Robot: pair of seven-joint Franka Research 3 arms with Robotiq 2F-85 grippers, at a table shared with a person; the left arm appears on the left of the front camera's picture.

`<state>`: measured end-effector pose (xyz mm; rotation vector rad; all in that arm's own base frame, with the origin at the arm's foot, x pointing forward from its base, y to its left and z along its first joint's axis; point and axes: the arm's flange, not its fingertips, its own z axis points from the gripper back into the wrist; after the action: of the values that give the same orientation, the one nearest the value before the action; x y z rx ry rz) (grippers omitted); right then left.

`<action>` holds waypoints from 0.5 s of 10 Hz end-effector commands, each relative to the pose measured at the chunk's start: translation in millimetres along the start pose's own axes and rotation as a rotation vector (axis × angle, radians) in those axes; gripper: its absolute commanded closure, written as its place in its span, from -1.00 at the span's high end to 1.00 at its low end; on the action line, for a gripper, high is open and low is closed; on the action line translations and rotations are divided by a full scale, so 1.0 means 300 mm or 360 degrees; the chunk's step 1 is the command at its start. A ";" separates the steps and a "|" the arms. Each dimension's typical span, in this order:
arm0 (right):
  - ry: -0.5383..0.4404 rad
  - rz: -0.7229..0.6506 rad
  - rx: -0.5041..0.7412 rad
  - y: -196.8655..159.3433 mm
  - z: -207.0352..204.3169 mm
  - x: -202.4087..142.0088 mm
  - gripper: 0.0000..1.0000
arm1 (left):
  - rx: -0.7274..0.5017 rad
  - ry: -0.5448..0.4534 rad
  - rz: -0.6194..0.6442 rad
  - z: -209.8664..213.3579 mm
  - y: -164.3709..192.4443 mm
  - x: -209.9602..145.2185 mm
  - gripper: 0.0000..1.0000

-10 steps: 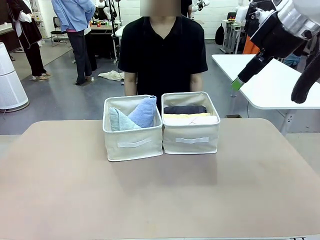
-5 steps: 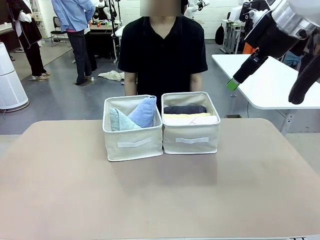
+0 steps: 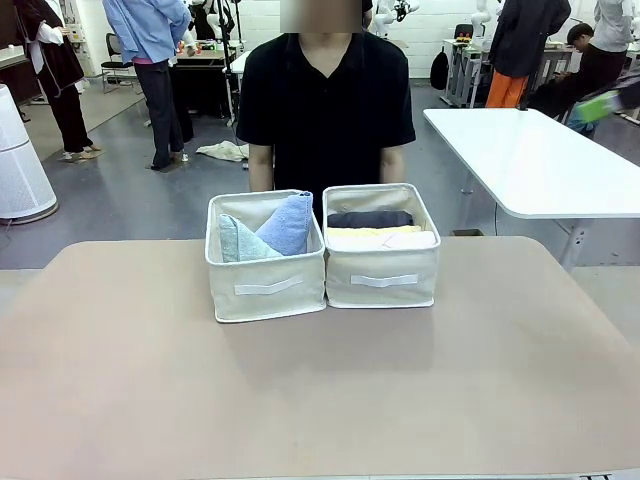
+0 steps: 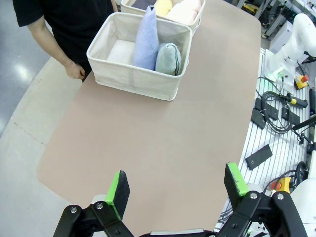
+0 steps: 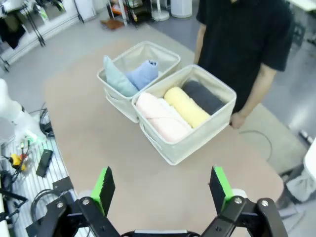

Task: Sort the towels based on their folding style.
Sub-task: Pick up another triangle-folded towel from the table and place it in the left Fabric basket.

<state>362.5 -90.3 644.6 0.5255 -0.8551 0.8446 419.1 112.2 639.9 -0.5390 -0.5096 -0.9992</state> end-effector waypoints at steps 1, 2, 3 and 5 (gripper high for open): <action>-0.0055 0.0027 0.0193 -0.023 0.111 -0.044 1.00 | 0.0010 -0.0013 -0.0003 -0.007 -0.006 0.005 1.00; -0.0068 0.0013 0.0232 -0.045 0.173 -0.069 1.00 | 0.0010 -0.0013 -0.0003 -0.007 -0.006 0.005 1.00; -0.0068 0.0051 0.0250 -0.063 0.222 -0.094 1.00 | 0.0010 -0.0013 -0.0003 -0.007 -0.006 0.005 1.00; -0.0057 0.0011 0.0214 -0.099 0.248 -0.126 1.00 | 0.0010 -0.0013 -0.0003 -0.007 -0.006 0.005 1.00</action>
<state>327.7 -172.9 656.9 0.6587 -0.8393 0.8980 419.2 112.1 640.0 -0.5389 -0.5096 -0.9995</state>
